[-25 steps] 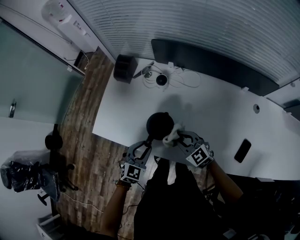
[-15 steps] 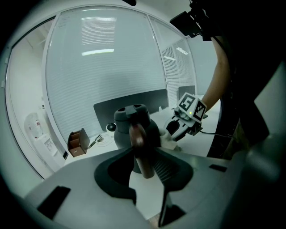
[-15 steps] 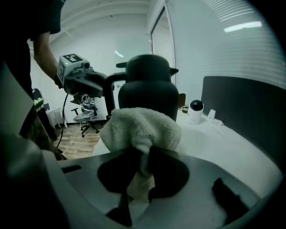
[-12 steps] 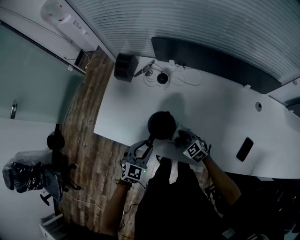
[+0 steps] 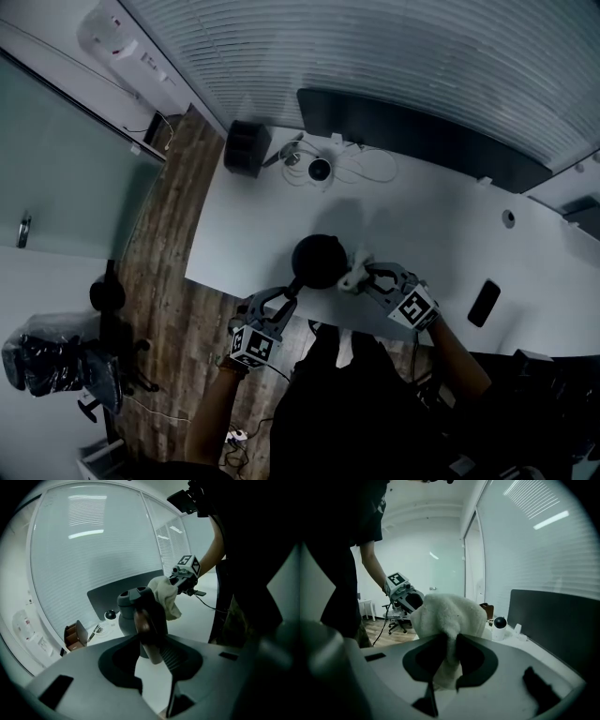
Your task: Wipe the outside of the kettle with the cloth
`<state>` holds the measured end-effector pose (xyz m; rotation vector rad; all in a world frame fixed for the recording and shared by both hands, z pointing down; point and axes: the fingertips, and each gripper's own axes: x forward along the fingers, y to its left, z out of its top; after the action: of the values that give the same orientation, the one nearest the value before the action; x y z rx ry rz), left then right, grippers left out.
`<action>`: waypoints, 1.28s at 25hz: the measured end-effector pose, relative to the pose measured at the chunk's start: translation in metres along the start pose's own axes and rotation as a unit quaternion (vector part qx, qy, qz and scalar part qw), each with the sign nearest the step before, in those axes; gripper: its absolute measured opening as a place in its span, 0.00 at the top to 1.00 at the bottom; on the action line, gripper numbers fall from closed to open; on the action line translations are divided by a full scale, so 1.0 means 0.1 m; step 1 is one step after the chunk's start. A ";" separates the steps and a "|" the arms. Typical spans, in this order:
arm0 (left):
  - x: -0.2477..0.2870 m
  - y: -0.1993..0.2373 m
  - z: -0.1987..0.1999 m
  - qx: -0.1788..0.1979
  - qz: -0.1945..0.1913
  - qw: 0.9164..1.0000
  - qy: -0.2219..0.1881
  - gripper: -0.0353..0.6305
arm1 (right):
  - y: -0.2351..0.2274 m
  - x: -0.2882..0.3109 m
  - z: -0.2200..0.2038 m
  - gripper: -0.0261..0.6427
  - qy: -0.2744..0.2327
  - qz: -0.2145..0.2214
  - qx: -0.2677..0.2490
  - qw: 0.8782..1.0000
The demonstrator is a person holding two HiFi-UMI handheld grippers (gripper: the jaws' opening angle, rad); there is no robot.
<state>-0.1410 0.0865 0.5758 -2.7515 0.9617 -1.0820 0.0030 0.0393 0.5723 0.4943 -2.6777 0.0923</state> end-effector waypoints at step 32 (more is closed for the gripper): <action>-0.03 0.36 -0.12 0.040 -0.061 0.997 0.010 0.77 | -0.03 0.31 0.06 0.86 0.025 0.089 -0.076 0.993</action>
<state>-0.1694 0.0618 0.5738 -2.7696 0.7435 -1.1409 -0.0243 0.0255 0.5796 0.2032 -2.6491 -0.0478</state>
